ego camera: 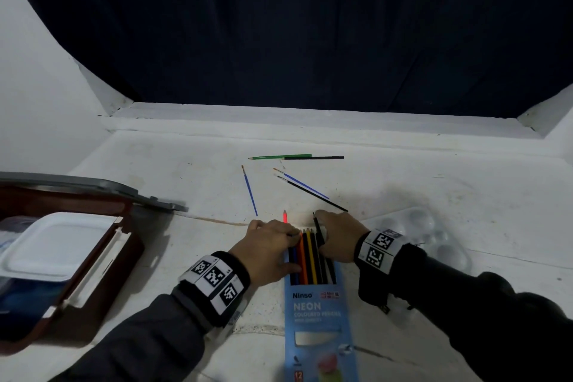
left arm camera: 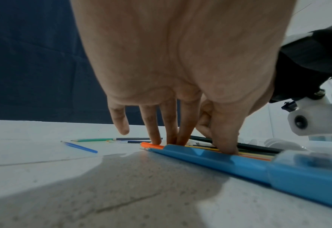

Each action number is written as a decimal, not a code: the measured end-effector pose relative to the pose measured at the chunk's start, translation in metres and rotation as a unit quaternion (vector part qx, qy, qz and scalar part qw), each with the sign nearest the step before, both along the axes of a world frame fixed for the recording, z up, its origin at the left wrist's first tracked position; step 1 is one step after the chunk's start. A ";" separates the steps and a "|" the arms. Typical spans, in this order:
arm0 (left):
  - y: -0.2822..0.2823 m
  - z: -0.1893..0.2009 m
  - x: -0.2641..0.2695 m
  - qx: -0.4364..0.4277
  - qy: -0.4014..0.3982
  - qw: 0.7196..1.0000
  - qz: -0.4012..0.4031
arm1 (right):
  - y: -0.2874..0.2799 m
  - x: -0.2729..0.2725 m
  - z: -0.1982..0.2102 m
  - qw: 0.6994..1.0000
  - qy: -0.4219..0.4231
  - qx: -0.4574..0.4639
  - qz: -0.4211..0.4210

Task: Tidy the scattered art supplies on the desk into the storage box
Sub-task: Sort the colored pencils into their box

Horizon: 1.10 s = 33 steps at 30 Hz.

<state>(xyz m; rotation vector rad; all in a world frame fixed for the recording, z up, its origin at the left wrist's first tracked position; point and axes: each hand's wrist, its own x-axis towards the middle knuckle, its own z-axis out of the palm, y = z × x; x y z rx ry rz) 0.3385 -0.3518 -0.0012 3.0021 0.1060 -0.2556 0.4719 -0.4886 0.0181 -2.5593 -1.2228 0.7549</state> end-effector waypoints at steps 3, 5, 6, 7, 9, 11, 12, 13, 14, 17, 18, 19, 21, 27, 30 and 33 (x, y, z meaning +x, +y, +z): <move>0.002 -0.001 0.000 0.002 0.002 1.000 0.004 | -0.002 -0.002 -0.005 0.999 -0.034 -0.025 0.026; 0.002 -0.001 0.000 0.000 0.005 1.000 0.005 | -0.004 -0.002 -0.008 0.996 -0.059 -0.044 0.040; 0.002 0.000 0.000 -0.001 0.008 1.000 0.005 | -0.004 -0.001 -0.009 0.996 -0.061 -0.049 0.042; 0.002 0.000 0.000 -0.001 0.011 1.000 0.006 | -0.005 -0.001 -0.008 0.996 -0.061 -0.056 0.045; 0.003 0.001 0.000 -0.002 0.011 1.000 0.006 | -0.006 -0.004 -0.004 0.993 -0.072 -0.069 0.059; 0.003 0.001 0.001 -0.001 0.009 1.000 0.002 | -0.007 -0.010 0.000 0.987 -0.103 -0.087 0.082; 0.004 0.002 0.002 0.000 0.009 1.000 -0.001 | -0.007 -0.014 0.002 0.984 -0.117 -0.096 0.089; 0.004 0.002 0.002 -0.001 0.009 1.000 -0.003 | -0.008 -0.016 0.004 0.982 -0.130 -0.103 0.095; 0.005 0.002 0.003 -0.005 0.010 1.000 -0.002 | -0.009 -0.017 0.006 0.980 -0.138 -0.105 0.100; 0.007 0.000 0.006 -0.020 0.014 1.000 0.002 | -0.009 -0.015 0.006 0.981 -0.128 -0.097 0.113; 0.007 0.001 0.006 -0.023 0.015 1.000 0.000 | -0.008 -0.012 0.006 0.982 -0.122 -0.094 0.114; 0.008 0.002 0.007 -0.026 0.015 1.000 -0.002 | -0.007 -0.009 0.005 0.981 -0.117 -0.099 0.118; 0.010 0.005 0.009 -0.035 0.017 0.999 0.002 | -0.002 -0.002 0.007 0.976 -0.124 -0.115 0.137; 0.029 0.017 0.020 -0.138 -0.017 0.990 0.005 | 0.015 0.030 0.019 0.991 -0.097 -0.021 0.089; 0.047 0.027 0.035 -0.236 -0.117 0.964 0.039 | 0.025 0.054 0.023 0.992 -0.113 0.042 0.033; 0.079 0.029 0.062 -0.228 -0.222 0.940 0.120 | 0.038 0.082 0.023 0.985 -0.161 0.054 0.011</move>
